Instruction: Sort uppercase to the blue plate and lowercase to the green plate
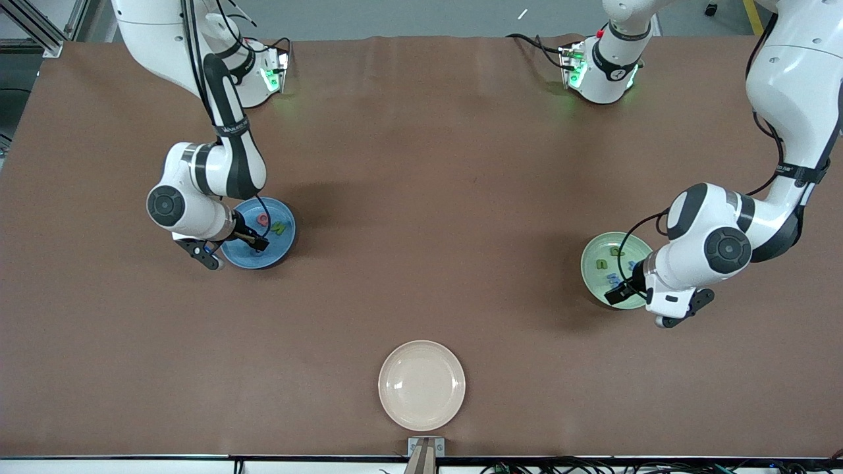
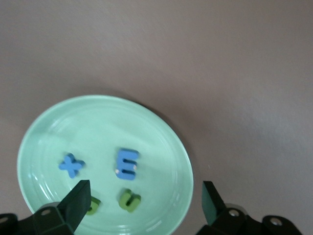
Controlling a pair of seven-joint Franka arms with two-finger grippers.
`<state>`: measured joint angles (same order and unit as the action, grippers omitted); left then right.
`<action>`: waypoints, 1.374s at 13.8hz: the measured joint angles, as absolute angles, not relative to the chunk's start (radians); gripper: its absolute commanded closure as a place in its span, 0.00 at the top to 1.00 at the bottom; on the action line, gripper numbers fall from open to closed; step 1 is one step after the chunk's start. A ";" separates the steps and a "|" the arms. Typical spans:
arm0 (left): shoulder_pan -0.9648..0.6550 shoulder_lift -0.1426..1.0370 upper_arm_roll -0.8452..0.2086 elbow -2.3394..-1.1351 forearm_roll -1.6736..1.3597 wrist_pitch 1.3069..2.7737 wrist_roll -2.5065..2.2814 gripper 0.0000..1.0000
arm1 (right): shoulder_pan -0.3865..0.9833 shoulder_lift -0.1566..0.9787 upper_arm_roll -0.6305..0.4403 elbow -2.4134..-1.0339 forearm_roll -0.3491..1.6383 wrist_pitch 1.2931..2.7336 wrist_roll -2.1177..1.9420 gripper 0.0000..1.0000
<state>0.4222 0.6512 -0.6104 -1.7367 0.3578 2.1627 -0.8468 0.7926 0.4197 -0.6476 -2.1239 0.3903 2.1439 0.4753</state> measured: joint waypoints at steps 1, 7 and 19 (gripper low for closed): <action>0.331 0.636 -0.505 -1.722 0.256 2.160 -0.773 1.00 | 0.792 0.419 -0.678 -2.048 0.381 2.032 0.422 1.00; -0.175 0.518 0.066 -1.708 -0.100 2.145 -0.404 1.00 | 0.649 0.403 -0.759 -1.658 0.229 1.624 -0.018 1.00; 0.215 0.377 -0.313 -1.703 0.036 2.057 -0.235 1.00 | 0.511 0.408 -0.746 -1.371 0.197 1.574 -0.206 1.00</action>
<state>0.2149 0.3766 -0.3126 -1.7029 0.0360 2.0567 -0.2355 0.5108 0.4076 -0.7457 -1.3705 0.1966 1.5742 -0.2062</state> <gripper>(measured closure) 0.000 0.000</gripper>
